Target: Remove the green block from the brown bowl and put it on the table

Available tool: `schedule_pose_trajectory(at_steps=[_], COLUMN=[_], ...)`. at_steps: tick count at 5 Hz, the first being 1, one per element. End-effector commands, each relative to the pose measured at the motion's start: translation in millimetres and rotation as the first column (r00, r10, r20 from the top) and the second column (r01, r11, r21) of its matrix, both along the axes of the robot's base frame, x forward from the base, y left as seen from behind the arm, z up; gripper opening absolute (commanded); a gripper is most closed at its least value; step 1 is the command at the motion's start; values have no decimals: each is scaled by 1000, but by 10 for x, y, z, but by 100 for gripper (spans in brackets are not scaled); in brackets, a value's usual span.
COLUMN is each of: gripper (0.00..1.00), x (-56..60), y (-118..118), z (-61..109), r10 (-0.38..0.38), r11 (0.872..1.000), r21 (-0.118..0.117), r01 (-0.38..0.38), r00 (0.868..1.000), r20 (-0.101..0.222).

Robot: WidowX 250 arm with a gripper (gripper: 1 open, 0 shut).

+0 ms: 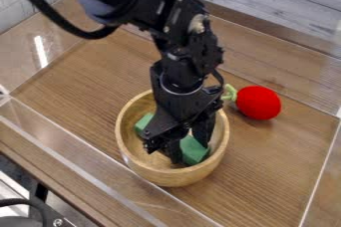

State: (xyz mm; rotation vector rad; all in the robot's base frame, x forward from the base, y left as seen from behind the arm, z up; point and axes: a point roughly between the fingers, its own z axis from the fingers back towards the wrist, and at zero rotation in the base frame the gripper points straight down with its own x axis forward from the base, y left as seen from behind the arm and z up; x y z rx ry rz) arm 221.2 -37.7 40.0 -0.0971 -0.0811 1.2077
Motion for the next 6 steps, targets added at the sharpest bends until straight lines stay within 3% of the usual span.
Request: schedule_pose_trajectory(at_steps=[1, 3, 6], gripper=[0, 0, 0], x=[115, 212, 401], y=[-98, -267, -117], z=[59, 105, 318], r10=[-64, -41, -3], r11=[998, 999, 1000], r21=[-4, 1, -5], r01=[64, 41, 4], r00=[998, 999, 999], r20=[21, 34, 49])
